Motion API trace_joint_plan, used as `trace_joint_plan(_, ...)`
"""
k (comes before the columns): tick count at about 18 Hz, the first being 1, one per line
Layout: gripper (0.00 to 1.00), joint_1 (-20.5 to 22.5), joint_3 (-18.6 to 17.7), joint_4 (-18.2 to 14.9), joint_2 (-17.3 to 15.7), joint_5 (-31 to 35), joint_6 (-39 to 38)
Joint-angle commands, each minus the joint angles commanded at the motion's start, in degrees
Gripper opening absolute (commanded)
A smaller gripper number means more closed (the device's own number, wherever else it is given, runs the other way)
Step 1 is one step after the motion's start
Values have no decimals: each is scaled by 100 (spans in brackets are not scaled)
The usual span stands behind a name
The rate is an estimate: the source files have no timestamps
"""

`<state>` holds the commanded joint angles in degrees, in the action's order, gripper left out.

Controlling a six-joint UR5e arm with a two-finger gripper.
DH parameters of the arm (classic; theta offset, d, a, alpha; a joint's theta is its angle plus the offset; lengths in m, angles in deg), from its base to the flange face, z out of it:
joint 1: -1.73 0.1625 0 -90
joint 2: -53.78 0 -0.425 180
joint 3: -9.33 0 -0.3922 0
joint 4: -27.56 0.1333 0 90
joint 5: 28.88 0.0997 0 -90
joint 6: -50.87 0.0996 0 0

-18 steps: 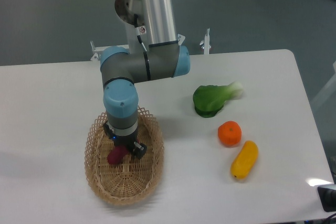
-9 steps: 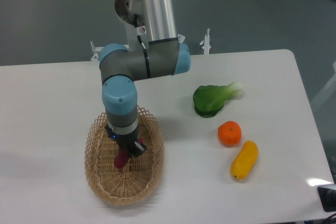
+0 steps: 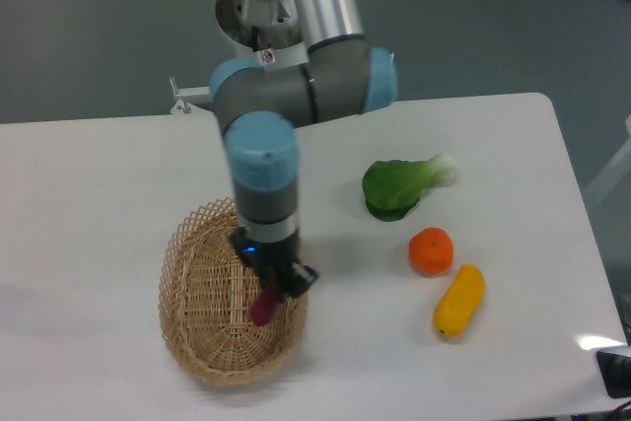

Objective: Pick up the sweet potato from the basket
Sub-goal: 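Lift the sweet potato out of the basket and carry it beside the bok choy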

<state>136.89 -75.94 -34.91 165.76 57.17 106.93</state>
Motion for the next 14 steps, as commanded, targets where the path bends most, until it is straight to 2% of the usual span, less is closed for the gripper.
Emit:
trace_joint_plan(3,13,527,238,-484,-176,-202,535)
trace_joint_plan(7,13,1152,265,-810,-334,-281,1379)
trace_joint_plan(14,12,1820,265,-881,-326,-255,2268)
